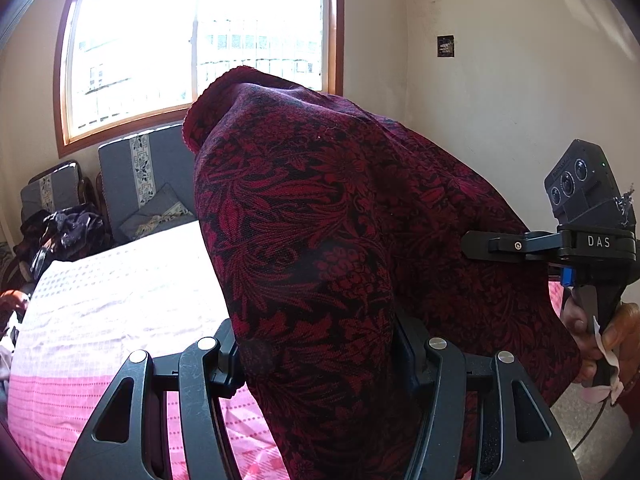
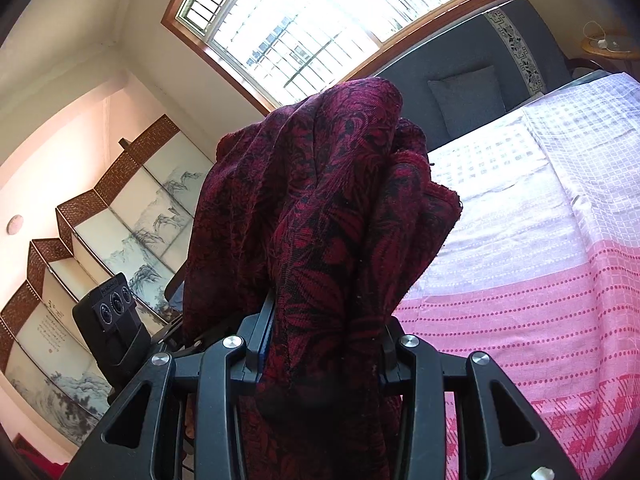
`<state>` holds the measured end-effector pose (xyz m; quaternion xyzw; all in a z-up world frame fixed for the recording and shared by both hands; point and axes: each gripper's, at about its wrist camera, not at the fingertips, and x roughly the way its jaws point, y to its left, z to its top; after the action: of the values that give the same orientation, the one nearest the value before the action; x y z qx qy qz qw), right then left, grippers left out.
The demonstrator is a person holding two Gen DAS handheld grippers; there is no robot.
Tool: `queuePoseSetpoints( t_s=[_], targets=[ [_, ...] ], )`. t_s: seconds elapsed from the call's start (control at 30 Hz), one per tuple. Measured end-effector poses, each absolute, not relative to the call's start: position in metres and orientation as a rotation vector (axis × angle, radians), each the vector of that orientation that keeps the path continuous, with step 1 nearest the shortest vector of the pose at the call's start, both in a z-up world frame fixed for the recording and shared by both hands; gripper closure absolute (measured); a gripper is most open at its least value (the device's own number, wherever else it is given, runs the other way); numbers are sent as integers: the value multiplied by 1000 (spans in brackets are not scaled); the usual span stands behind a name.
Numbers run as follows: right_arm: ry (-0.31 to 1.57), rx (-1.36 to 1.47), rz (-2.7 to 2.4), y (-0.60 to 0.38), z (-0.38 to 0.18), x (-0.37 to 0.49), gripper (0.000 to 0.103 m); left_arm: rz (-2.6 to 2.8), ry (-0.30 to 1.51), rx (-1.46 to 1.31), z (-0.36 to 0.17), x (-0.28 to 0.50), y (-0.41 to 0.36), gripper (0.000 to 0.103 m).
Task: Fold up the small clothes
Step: 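Lift the gripped end of the sweater bundle with both grippers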
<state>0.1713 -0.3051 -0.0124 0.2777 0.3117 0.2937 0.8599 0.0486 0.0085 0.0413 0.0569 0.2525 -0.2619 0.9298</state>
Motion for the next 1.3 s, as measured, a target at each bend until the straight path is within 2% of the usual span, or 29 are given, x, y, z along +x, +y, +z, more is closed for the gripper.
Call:
queuePoseSetpoints(
  t_s=[0.37, 0.77, 1.3],
  targets=[
    [682, 606, 617, -296, -12, 208, 67, -498, 542, 99, 37, 105, 13, 45],
    [728, 643, 609, -286, -41, 253, 67, -461, 602, 83, 10, 160, 18, 45],
    [776, 660, 585, -265, -61, 284, 67, -431, 658, 73, -20, 200, 15, 45]
  ],
)
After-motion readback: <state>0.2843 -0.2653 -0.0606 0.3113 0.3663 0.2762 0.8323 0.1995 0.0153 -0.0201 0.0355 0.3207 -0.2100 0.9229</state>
